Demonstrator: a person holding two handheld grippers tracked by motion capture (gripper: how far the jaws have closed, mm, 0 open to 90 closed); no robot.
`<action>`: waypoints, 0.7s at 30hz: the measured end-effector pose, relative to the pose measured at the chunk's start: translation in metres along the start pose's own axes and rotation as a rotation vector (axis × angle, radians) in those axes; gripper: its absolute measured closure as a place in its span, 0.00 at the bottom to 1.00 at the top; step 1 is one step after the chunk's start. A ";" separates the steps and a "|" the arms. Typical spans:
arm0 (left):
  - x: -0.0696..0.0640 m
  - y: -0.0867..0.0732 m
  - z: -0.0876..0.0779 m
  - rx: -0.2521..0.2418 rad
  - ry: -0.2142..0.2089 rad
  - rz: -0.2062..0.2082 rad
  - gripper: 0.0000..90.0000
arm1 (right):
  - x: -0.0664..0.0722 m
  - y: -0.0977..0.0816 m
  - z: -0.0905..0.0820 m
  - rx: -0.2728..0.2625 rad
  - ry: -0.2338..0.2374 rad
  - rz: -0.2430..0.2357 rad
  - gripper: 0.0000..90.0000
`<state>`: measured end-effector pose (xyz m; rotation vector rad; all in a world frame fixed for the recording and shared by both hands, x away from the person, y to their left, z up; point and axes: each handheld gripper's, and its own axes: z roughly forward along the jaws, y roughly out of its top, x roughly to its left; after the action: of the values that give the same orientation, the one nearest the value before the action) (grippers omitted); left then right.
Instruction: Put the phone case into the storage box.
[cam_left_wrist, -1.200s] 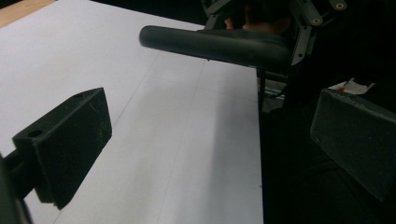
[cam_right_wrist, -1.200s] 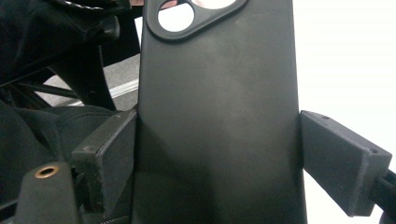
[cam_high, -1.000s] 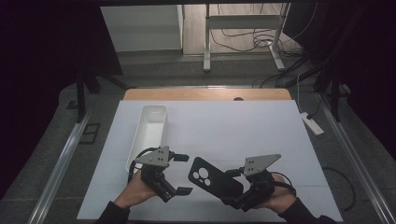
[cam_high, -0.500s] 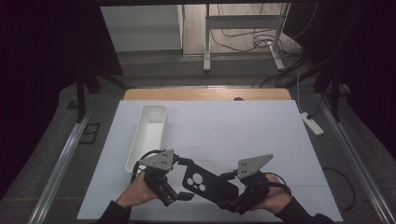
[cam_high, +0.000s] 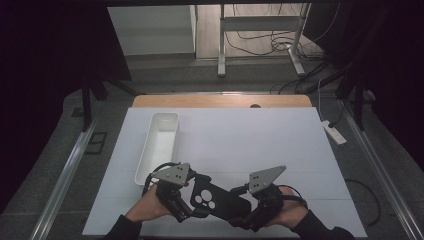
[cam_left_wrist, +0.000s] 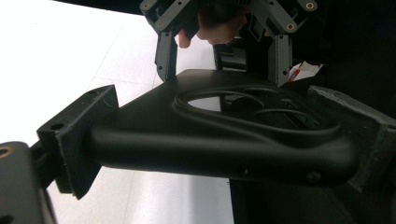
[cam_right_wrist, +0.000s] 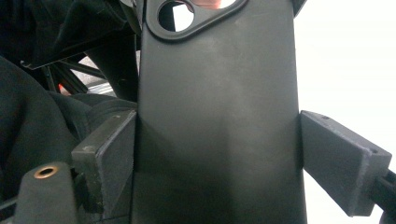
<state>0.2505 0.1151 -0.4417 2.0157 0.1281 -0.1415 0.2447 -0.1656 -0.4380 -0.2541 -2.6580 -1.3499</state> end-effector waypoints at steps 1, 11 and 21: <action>0.000 0.000 0.000 -0.004 -0.005 -0.002 0.08 | 0.000 0.000 0.000 -0.001 0.005 0.001 0.16; 0.002 -0.002 -0.003 -0.029 -0.051 -0.024 0.12 | 0.000 -0.001 -0.003 -0.003 0.014 -0.013 0.16; 0.005 -0.003 -0.002 -0.025 -0.076 -0.069 0.13 | 0.000 -0.002 -0.002 0.009 0.005 -0.019 0.16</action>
<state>0.2555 0.1182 -0.4443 1.9795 0.1502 -0.2582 0.2442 -0.1683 -0.4381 -0.2249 -2.6682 -1.3424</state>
